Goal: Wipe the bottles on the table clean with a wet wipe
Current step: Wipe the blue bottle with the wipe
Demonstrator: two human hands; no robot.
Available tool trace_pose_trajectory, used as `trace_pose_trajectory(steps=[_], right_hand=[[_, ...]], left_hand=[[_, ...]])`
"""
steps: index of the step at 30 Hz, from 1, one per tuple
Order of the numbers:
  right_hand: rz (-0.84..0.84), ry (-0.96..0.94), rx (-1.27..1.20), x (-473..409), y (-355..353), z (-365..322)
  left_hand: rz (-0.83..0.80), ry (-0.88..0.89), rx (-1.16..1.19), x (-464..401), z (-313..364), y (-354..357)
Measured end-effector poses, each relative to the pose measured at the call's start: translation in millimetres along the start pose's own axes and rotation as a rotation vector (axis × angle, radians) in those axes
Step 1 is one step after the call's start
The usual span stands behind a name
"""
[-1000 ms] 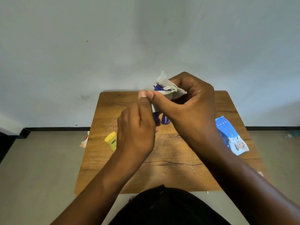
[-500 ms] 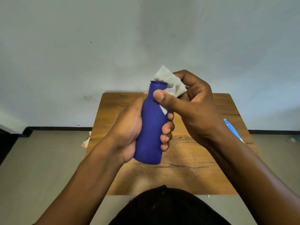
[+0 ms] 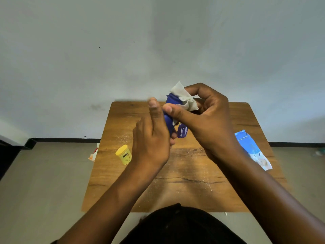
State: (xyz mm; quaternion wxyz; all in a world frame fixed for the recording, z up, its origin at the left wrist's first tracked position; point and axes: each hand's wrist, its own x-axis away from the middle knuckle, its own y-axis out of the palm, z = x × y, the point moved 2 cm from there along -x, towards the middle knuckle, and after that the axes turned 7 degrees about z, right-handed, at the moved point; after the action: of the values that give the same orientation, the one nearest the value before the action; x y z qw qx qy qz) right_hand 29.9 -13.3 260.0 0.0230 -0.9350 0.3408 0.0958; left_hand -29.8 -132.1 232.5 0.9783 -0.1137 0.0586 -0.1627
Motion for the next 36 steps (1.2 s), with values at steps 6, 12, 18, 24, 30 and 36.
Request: trace_pose_trajectory(steps=[6,12,18,24,30,36], right_hand=[[-0.029,0.016,-0.088,-6,-4,-3],[-0.163,0.089,-0.322,-16,-18,-7],[-0.066,0.145,-0.327,-19,-22,3],[0.068,0.113,-0.176,-12,-20,8],[0.042,0.097,-0.23,-10,-21,4],[-0.103,0.085,-0.327,-9,-19,-2]], left_hand=[[-0.214,0.006,0.142,-4,0,-3],[-0.92,-0.239,0.48,-14,-10,-36],[-0.553,-0.146,0.306,-3,-2,-26],[0.05,0.358,-0.548,6,-3,-25],[-0.122,0.307,-0.324,6,-15,-26],[-0.761,-0.257,0.459,7,-8,-29]])
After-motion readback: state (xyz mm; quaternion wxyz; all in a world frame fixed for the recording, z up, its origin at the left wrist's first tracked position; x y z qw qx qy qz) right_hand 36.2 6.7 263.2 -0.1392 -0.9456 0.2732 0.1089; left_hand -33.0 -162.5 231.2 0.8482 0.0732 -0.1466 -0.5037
